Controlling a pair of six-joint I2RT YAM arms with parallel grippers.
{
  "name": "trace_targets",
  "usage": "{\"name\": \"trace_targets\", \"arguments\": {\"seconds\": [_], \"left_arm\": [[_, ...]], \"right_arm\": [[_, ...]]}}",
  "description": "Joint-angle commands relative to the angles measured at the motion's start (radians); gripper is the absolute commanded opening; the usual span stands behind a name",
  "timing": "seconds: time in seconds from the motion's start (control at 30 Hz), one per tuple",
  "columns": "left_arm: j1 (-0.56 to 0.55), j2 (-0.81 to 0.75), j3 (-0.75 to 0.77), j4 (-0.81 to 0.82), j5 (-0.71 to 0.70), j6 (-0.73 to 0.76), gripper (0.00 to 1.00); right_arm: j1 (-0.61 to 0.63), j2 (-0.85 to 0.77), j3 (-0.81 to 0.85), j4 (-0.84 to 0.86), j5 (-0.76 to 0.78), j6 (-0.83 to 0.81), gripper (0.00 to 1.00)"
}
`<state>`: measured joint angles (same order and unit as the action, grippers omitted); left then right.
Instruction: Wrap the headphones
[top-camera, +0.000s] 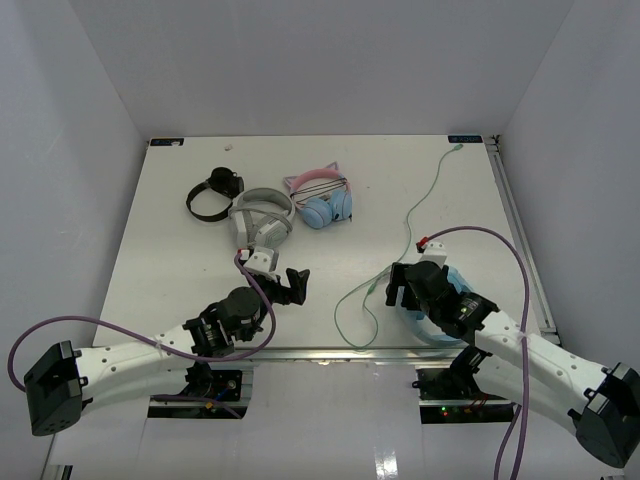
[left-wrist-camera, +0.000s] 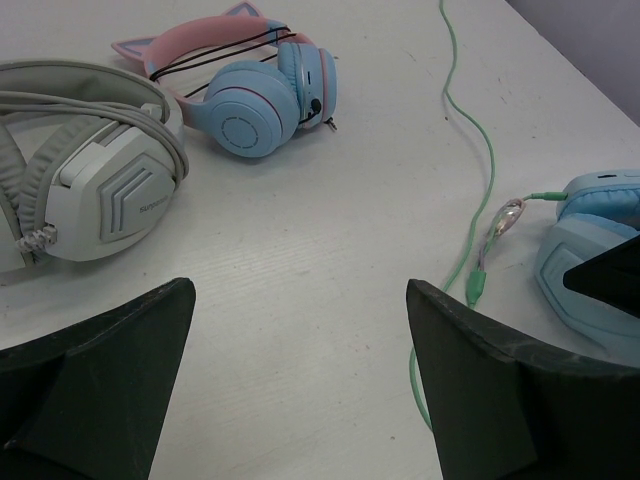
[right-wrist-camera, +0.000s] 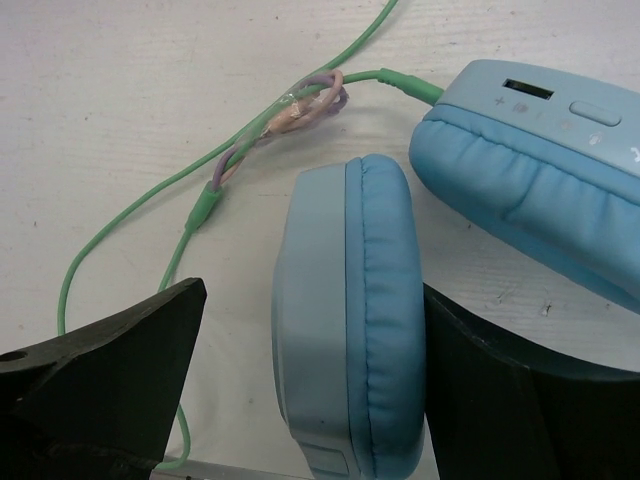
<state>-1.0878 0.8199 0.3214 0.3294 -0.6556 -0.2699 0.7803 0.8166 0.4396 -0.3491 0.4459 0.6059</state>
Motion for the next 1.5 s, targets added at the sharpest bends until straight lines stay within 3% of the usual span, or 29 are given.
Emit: {"name": "trace_targets", "arguments": {"seconds": [0.0, 0.17, 0.23, 0.33, 0.37, 0.6, 0.7, 1.17, 1.3, 1.47], "left_arm": [[0.000, -0.021, 0.031, 0.007, -0.015, 0.009, 0.98], [0.000, -0.023, 0.030, 0.007, -0.016, 0.009, 0.98], [0.000, -0.021, 0.030, 0.007, -0.015, 0.011, 0.98], [0.000, -0.018, 0.031, 0.009, -0.014, 0.009, 0.98], [0.000, -0.018, 0.031, 0.010, -0.014, 0.009, 0.98], [0.000, 0.008, 0.037, 0.011, -0.027, 0.014, 0.98], [0.000, 0.015, 0.039, 0.012, -0.027, 0.016, 0.98], [0.000, 0.035, 0.039, 0.020, -0.021, 0.021, 0.98], [0.000, 0.032, 0.037, 0.021, -0.019, 0.019, 0.98], [0.000, -0.009, 0.027, 0.014, -0.002, -0.014, 0.98]], "right_arm": [[0.002, 0.034, -0.003, 0.030, -0.029, -0.028, 0.83], [0.002, 0.065, -0.014, 0.028, -0.021, -0.013, 0.65], [0.002, 0.082, 0.003, 0.028, -0.009, -0.020, 0.47], [0.001, 0.124, 0.077, 0.028, 0.055, -0.027, 0.11], [0.001, 0.141, 0.107, 0.028, 0.078, -0.029, 0.08], [-0.004, 0.370, 0.554, 0.042, 0.241, 0.042, 0.08], [-0.004, 0.452, 0.671, 0.094, 0.284, 0.059, 0.08], [-0.004, 0.623, 0.813, 0.171, 0.433, 0.123, 0.08], [-0.004, 0.609, 0.810, 0.193, 0.355, 0.030, 0.08], [-0.010, 0.573, 0.741, 0.240, 0.133, -0.336, 0.08]]}}
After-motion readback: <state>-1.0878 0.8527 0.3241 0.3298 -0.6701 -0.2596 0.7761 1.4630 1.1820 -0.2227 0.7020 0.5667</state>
